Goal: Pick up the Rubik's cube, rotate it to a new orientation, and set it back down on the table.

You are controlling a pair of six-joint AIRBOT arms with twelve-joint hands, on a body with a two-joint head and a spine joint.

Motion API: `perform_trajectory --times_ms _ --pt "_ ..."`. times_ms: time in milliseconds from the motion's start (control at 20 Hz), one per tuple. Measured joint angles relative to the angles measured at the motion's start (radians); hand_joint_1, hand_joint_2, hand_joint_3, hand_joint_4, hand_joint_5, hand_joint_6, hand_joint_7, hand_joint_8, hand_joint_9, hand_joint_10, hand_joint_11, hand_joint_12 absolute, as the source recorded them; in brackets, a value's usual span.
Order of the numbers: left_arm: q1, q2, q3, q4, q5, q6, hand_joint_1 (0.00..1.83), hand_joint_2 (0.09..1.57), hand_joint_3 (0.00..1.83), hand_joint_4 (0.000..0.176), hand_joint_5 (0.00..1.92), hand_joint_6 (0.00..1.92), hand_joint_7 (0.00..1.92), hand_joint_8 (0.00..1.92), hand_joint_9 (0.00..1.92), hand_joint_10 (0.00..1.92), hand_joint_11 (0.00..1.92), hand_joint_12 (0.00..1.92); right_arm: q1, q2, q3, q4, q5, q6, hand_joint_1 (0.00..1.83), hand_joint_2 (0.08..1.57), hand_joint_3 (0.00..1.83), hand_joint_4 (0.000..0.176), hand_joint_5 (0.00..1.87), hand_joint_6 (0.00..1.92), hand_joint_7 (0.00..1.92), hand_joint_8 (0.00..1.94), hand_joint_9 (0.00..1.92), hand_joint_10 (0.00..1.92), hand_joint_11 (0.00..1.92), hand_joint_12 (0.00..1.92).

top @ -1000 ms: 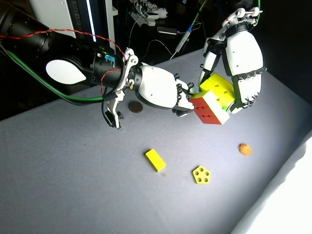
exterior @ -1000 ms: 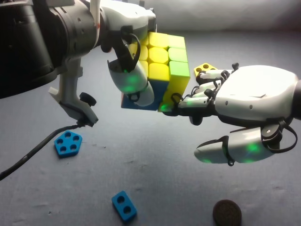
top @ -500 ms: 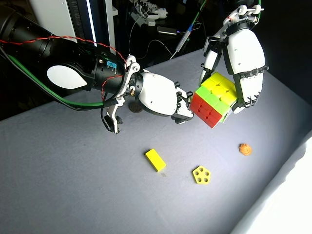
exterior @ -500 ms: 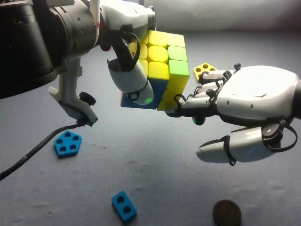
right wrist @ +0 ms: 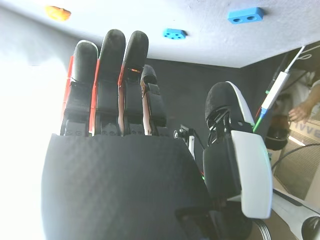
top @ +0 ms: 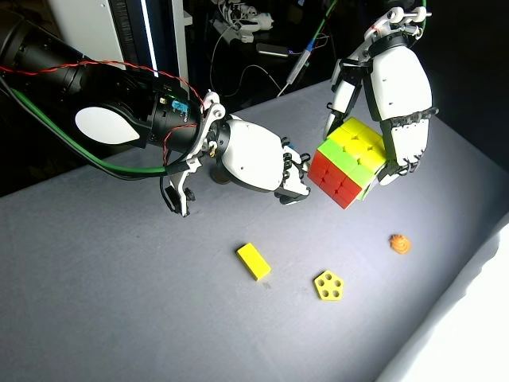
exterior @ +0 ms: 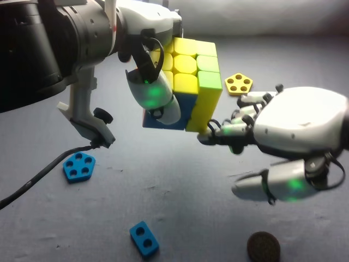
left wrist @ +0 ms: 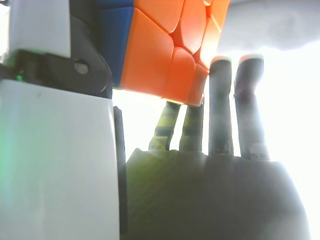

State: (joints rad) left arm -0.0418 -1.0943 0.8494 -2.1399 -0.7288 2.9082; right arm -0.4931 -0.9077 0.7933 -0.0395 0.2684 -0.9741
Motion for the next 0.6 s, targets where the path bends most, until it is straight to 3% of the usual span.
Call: perform_trajectory --times_ms 50,100,150,200,250,300,600 --pt "0.000 0.000 0.000 -0.007 0.001 0.000 1.20 1.24 0.00 0.000 0.26 1.69 0.12 1.92 0.20 1.92 0.28 1.92 -0.014 0.027 -0.031 -0.014 -0.004 0.000 0.21 1.26 0.00 0.000 0.16 0.00 0.39 0.97 0.30 1.42 0.00 1.80" --pt "0.000 0.000 -0.001 -0.010 0.000 0.000 1.03 1.40 0.00 0.000 0.42 1.72 0.36 1.92 0.23 1.92 0.31 1.92 -0.029 0.064 -0.074 -0.036 -0.014 0.000 0.19 1.27 0.00 0.000 0.15 0.00 0.36 0.99 0.27 1.44 0.00 1.80" --pt "0.000 0.000 -0.001 -0.007 0.000 0.000 1.00 1.43 0.00 0.000 0.46 1.72 0.41 1.92 0.23 1.92 0.32 1.92 -0.035 0.106 -0.119 -0.044 -0.022 0.000 0.16 1.27 0.00 0.000 0.15 0.00 0.34 0.99 0.26 1.44 0.00 1.80" --pt "0.000 0.000 -0.001 -0.007 0.002 -0.001 0.98 1.40 0.00 0.000 0.49 1.72 0.19 1.92 0.22 1.92 0.31 1.92 -0.036 0.135 -0.145 -0.050 -0.023 0.000 0.16 1.27 0.00 0.000 0.16 0.00 0.34 1.00 0.26 1.45 0.00 1.79" --pt "0.000 0.000 -0.001 -0.007 0.004 -0.003 0.97 1.40 0.00 0.000 0.49 1.73 0.13 1.92 0.23 1.92 0.33 1.92 -0.036 0.171 -0.171 -0.051 -0.017 0.000 0.18 1.27 0.00 0.000 0.16 0.00 0.35 1.00 0.27 1.45 0.00 1.79" --pt "0.000 0.000 -0.001 -0.008 0.005 -0.004 0.98 1.36 0.00 0.000 0.55 1.64 0.14 1.92 0.24 1.92 0.32 1.92 -0.036 0.195 -0.182 -0.050 -0.006 0.001 0.18 1.27 0.00 0.000 0.15 0.00 0.37 0.99 0.31 1.42 0.01 1.79" --pt "0.056 0.000 -0.002 0.065 0.038 -0.120 0.99 1.37 0.00 0.000 0.53 1.67 0.11 1.92 0.22 1.92 0.33 1.92 -0.032 0.295 -0.186 -0.027 0.007 0.015 0.17 1.27 0.00 0.000 0.13 0.00 0.37 0.96 0.29 1.41 0.00 1.81"
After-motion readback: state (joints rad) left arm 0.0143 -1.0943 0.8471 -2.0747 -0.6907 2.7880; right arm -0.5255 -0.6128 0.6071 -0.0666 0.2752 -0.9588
